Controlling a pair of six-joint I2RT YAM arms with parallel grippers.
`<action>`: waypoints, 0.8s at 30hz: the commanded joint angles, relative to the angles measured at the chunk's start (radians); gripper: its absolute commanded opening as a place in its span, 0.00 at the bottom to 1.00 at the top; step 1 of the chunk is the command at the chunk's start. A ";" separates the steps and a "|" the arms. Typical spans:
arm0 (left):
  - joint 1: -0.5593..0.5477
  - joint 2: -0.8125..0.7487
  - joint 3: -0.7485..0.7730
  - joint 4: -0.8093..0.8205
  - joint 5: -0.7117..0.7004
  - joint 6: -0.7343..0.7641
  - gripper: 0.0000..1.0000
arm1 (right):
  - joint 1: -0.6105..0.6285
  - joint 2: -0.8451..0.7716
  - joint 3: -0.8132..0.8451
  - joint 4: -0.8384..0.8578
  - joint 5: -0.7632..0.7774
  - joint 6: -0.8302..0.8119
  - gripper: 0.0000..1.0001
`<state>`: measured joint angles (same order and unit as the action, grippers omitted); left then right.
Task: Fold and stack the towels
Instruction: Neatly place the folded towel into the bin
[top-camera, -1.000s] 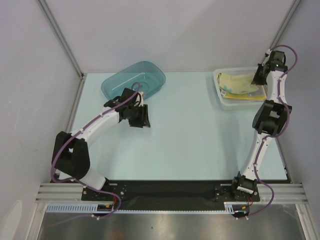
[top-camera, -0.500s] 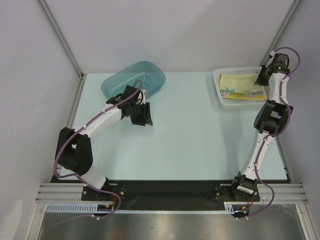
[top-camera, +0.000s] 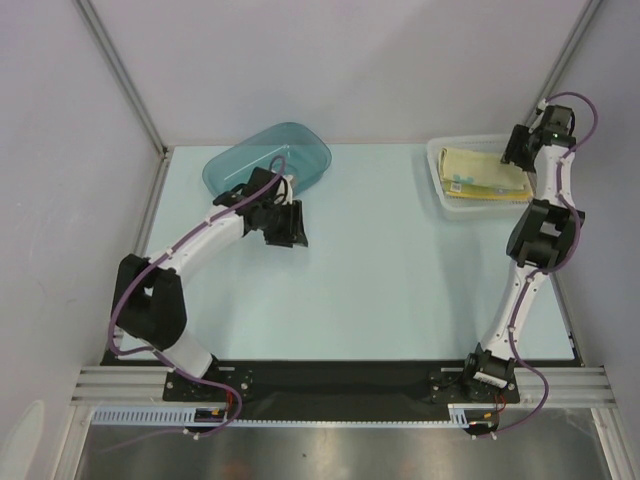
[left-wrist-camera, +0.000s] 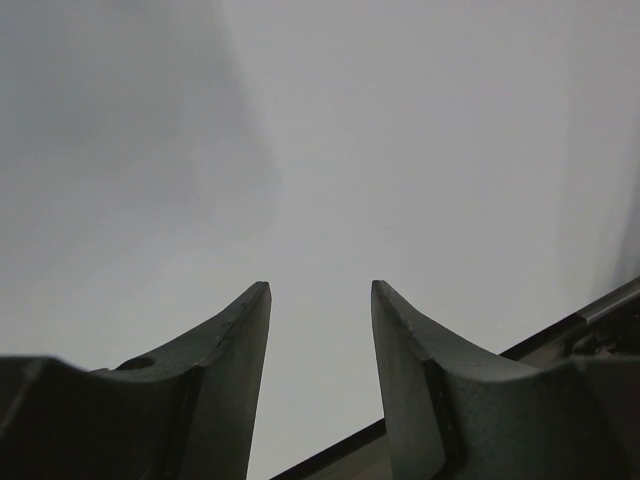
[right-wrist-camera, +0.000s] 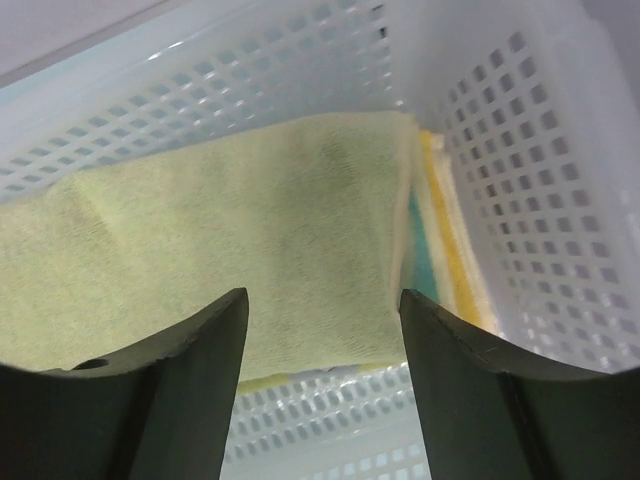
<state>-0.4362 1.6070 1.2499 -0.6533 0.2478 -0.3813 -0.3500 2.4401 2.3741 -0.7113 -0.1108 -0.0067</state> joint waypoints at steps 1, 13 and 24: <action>-0.006 -0.070 0.049 0.032 0.001 0.016 0.51 | 0.038 -0.108 -0.039 0.056 0.014 0.028 0.67; -0.004 -0.243 -0.049 0.242 0.085 0.016 0.53 | 0.126 -0.096 -0.127 0.033 -0.092 0.077 0.44; -0.004 -0.505 -0.142 0.327 0.039 0.007 0.56 | 0.192 -0.272 -0.170 -0.089 -0.043 0.122 0.55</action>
<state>-0.4366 1.1900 1.0935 -0.3691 0.3141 -0.3882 -0.1669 2.3188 2.1731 -0.7368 -0.1955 0.0902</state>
